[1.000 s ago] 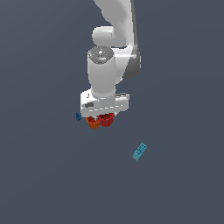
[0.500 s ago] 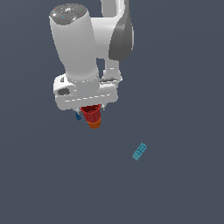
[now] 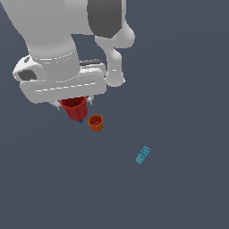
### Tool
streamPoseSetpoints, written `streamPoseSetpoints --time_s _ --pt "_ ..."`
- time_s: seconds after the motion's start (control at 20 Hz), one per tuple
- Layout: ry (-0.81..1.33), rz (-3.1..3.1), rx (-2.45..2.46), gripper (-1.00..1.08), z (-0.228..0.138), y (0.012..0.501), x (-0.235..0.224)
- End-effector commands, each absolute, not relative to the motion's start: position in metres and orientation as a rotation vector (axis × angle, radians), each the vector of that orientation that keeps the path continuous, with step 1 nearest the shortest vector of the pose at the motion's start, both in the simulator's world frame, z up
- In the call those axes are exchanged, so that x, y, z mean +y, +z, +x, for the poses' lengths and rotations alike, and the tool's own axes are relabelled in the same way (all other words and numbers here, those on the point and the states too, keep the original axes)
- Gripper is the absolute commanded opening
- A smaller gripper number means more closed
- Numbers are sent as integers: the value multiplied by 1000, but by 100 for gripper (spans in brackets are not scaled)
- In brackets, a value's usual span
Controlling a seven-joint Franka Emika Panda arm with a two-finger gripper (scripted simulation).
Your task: Pick up a designated object from a clutter of objects.
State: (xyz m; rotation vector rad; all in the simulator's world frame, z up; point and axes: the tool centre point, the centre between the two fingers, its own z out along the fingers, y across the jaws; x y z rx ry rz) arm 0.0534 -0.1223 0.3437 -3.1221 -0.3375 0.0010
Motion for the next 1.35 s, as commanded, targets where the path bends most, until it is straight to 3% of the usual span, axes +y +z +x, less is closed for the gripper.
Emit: streamPoseSetpoints --time_s 0.0,0.6,1.3 --pt "-1 -3122 -338 -100 60 360 -131" --pt "0 -3123 -339 -100 86 416 -163" --pt "0 -3123 -338 -100 95 435 -174"
